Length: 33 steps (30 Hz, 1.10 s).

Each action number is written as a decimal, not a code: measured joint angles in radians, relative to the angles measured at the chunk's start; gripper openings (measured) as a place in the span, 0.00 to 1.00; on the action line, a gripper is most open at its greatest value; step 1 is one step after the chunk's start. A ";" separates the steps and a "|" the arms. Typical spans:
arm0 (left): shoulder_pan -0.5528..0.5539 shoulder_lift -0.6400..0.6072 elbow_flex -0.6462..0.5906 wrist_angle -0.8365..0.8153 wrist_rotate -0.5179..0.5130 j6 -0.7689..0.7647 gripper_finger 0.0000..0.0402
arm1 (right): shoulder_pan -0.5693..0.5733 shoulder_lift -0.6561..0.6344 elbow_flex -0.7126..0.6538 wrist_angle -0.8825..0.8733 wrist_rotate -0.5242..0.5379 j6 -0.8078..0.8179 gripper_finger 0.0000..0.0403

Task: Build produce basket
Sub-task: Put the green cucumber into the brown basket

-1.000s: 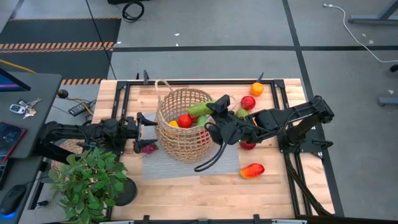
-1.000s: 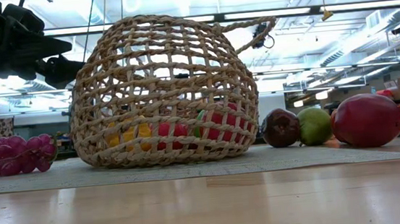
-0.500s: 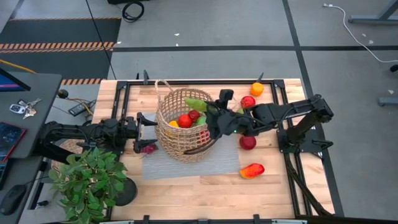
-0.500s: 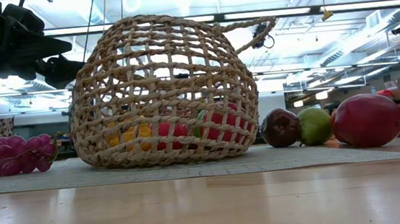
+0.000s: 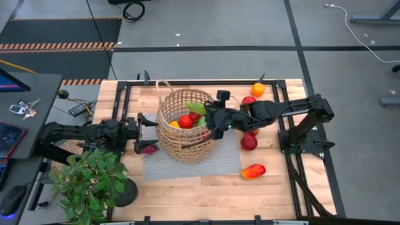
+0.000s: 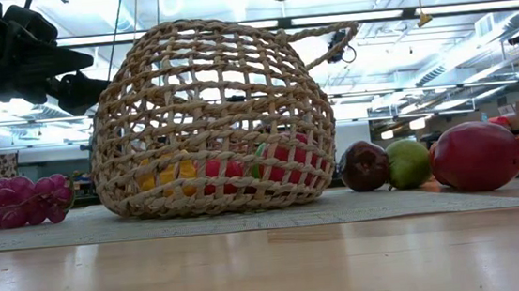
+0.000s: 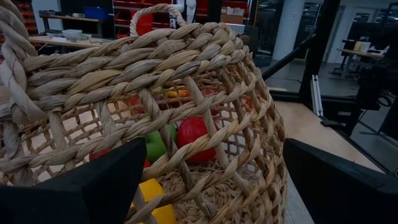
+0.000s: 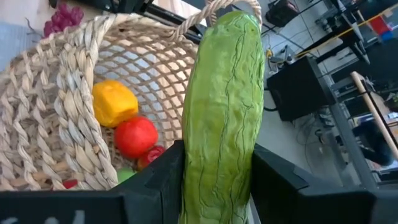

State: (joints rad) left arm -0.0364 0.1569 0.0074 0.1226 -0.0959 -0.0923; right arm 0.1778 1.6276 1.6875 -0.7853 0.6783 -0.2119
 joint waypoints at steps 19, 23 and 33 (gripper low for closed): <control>0.000 0.000 0.000 0.000 0.000 0.000 0.96 | -0.001 -0.194 -0.085 0.021 -0.210 0.116 0.40; 0.000 0.000 0.000 0.000 0.000 0.000 0.96 | -0.001 -0.289 -0.217 0.180 -0.316 0.209 0.40; 0.000 0.000 0.000 0.000 0.000 0.000 0.96 | -0.010 -0.499 -0.458 0.588 -0.598 0.399 0.40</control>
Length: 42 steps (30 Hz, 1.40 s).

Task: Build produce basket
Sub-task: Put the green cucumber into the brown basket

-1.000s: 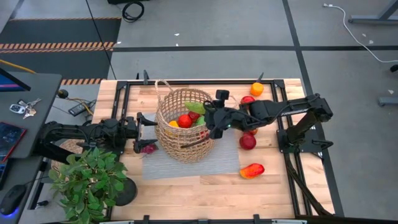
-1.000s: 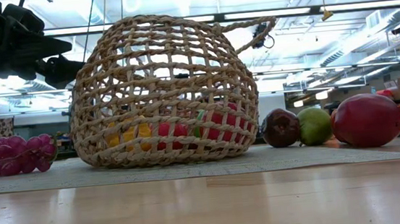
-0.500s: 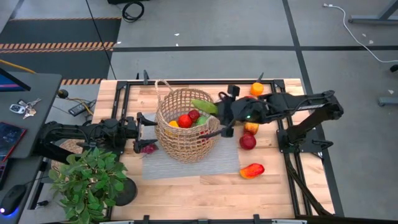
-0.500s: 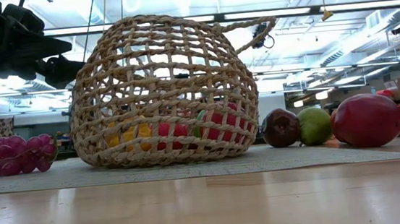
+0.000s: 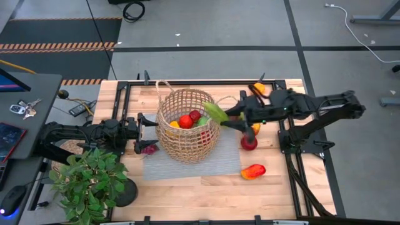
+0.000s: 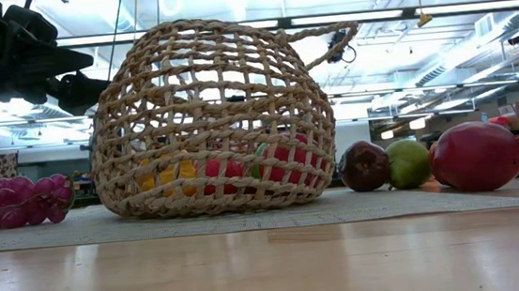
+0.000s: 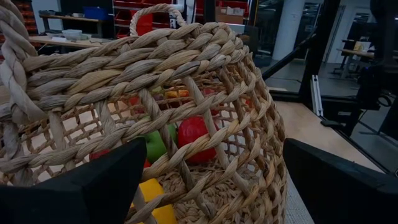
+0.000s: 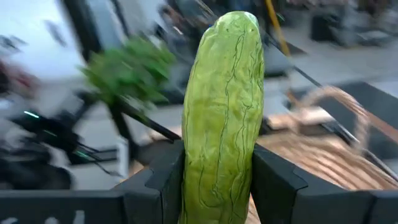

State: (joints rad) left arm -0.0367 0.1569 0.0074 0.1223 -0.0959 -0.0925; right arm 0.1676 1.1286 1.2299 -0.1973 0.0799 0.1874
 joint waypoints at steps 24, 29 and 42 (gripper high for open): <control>0.000 0.000 0.000 0.000 0.000 0.000 0.96 | 0.008 -0.034 -0.076 0.161 -0.028 -0.045 0.40; 0.000 0.000 0.000 0.000 0.000 0.000 0.96 | 0.031 0.012 -0.076 0.194 0.159 -0.233 0.40; 0.000 0.000 0.000 0.000 0.000 0.000 0.96 | 0.055 0.141 -0.076 0.233 0.636 -0.624 0.40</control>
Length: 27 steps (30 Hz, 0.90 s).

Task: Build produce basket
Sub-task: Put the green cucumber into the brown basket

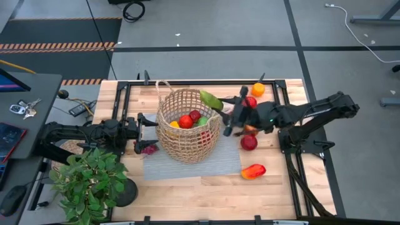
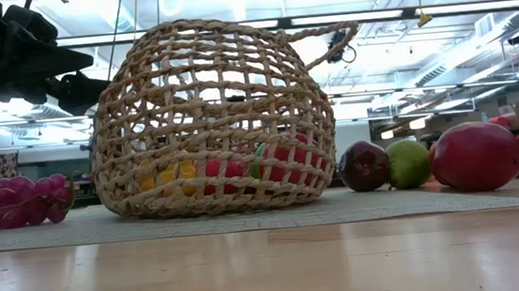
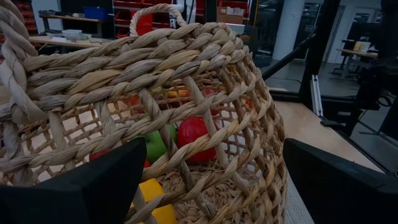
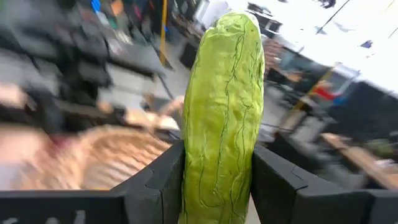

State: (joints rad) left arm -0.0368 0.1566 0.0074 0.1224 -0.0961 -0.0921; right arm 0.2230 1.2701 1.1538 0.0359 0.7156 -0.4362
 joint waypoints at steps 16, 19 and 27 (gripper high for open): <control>0.000 0.000 0.000 0.000 0.000 0.000 0.96 | 0.071 0.241 0.000 0.154 0.514 -0.752 0.40; 0.000 0.000 0.000 0.000 0.000 0.000 0.96 | 0.071 0.253 0.000 0.147 0.514 -0.764 0.40; 0.000 0.000 0.000 0.000 0.000 0.000 0.96 | 0.051 0.262 0.000 0.276 0.369 -0.703 0.40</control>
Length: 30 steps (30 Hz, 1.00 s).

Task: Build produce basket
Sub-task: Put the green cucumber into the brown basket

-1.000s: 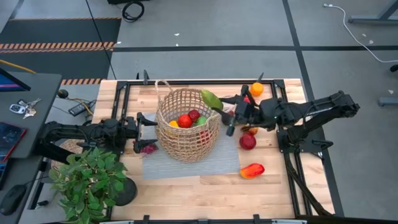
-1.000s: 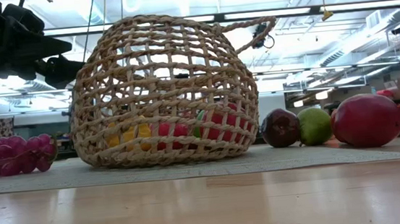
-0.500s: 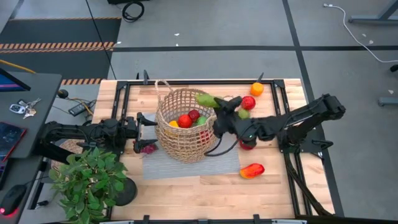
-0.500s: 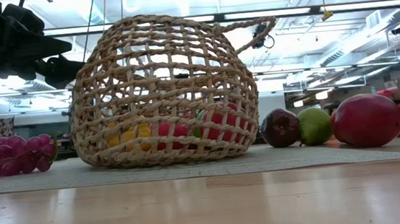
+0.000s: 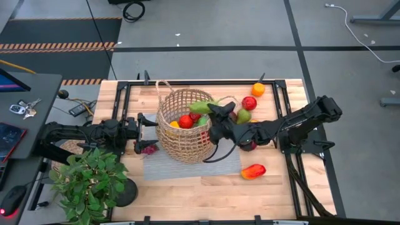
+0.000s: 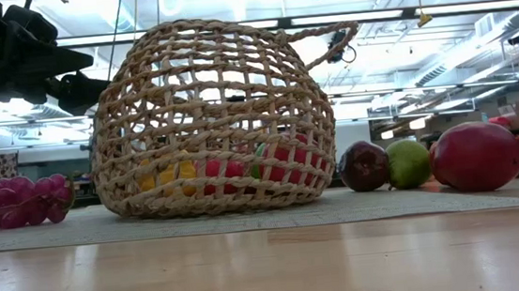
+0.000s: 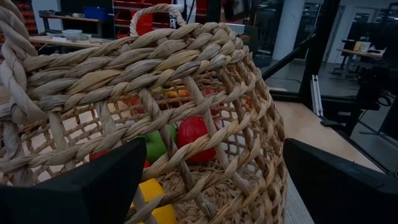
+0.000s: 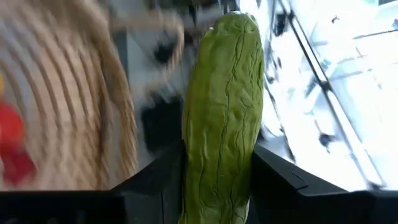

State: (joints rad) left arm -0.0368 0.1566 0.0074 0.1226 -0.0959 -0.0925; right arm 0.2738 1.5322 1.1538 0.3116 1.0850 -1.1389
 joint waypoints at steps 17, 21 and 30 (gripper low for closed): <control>0.000 0.000 0.000 0.000 0.000 0.000 0.96 | -0.293 0.041 0.001 0.144 -0.235 0.420 0.40; 0.000 0.000 0.000 -0.001 0.000 0.000 0.96 | -0.334 0.084 0.013 0.150 -0.294 0.456 0.40; 0.000 0.000 0.000 -0.001 0.000 0.000 0.96 | -0.344 0.283 0.134 0.141 -0.385 0.412 0.40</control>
State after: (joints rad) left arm -0.0368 0.1566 0.0074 0.1217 -0.0963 -0.0925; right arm -0.0704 1.8154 1.2877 0.4522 0.6998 -0.7269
